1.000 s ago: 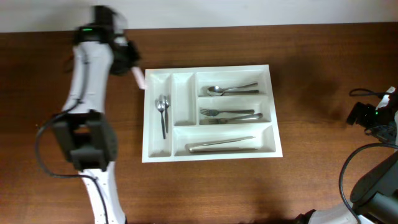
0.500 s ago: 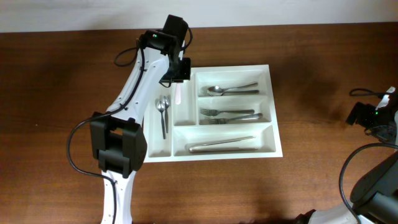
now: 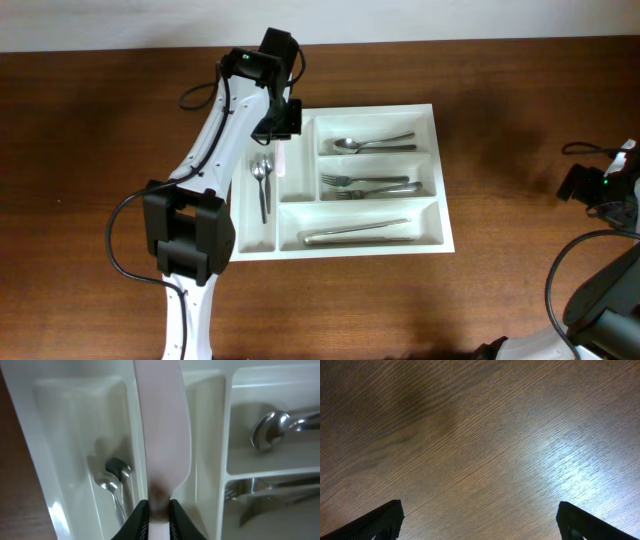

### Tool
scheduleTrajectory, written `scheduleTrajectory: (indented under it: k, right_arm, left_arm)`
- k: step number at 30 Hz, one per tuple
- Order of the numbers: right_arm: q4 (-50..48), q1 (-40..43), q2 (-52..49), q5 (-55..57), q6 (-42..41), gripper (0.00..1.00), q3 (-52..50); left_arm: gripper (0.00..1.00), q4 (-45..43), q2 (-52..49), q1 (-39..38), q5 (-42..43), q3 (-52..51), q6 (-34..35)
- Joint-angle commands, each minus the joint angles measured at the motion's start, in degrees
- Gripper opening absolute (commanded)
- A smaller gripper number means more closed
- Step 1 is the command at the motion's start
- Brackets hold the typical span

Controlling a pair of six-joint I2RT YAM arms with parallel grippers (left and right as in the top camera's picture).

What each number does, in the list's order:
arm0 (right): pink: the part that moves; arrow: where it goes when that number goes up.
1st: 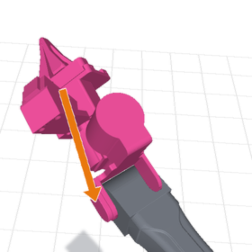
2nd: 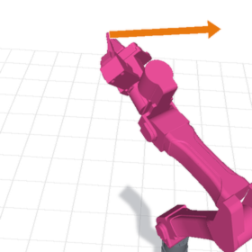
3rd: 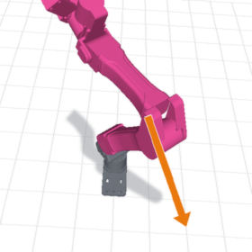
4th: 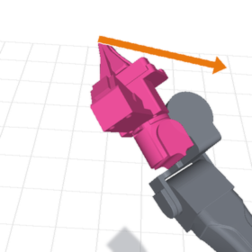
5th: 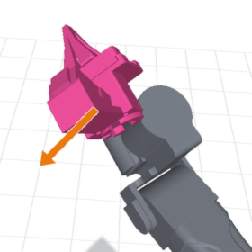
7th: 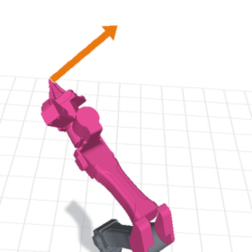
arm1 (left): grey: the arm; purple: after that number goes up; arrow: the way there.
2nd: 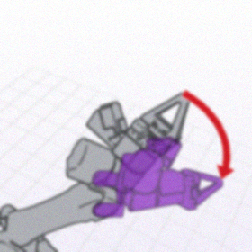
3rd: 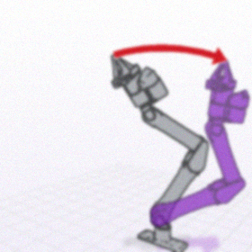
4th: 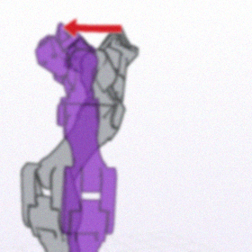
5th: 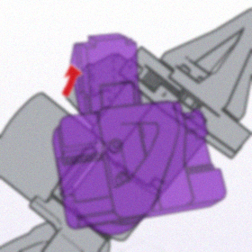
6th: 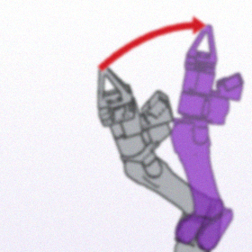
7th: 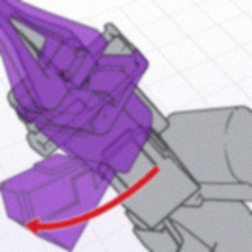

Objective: Pack container

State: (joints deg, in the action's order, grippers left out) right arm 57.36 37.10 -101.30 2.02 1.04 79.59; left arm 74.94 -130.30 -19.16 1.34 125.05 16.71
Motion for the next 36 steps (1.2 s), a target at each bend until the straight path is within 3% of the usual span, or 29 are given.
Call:
scheduleTrajectory:
  k: [1, 4, 6, 12, 20, 22, 28, 36]
  right_arm:
    - [0.0, 0.0, 0.9, -0.3, -0.5, 0.99, 0.1]
    - [0.0, 0.0, 0.9, -0.3, -0.5, 0.99, 0.1]
    - [0.0, 0.0, 0.9, -0.3, -0.5, 0.99, 0.1]
    - [0.0, 0.0, 0.9, -0.3, -0.5, 0.99, 0.1]
    - [0.0, 0.0, 0.9, -0.3, -0.5, 0.99, 0.1]
    - [0.0, 0.0, 0.9, -0.3, -0.5, 0.99, 0.1]
    - [0.0, 0.0, 0.9, -0.3, -0.5, 0.99, 0.1]
    - [0.0, 0.0, 0.9, -0.3, -0.5, 0.99, 0.1]
  left_arm:
    - [0.15, 1.3, 1.4, 0.1, 2.3, 0.8, 3.3]
    - [0.16, 2.4, 1.4, 0.1, 2.4, 0.8, 3.7]
    - [0.25, 3.8, 1.4, 0.1, 3.0, 0.8, 3.7]
    - [0.35, 4.2, 1.4, 0.0, 3.8, 0.8, 3.6]
    - [0.62, 1.3, 1.5, 0.5, -0.8, 2.2, 2.9]
    - [0.99, 1.7, 1.8, 1.2, -3.7, 4.5, 2.9]
    - [0.99, 3.2, 5.0, 4.7, -12.4, 14.3, 2.8]
    - [0.99, 7.0, 13.4, 8.1, -13.2, 16.8, 2.8]
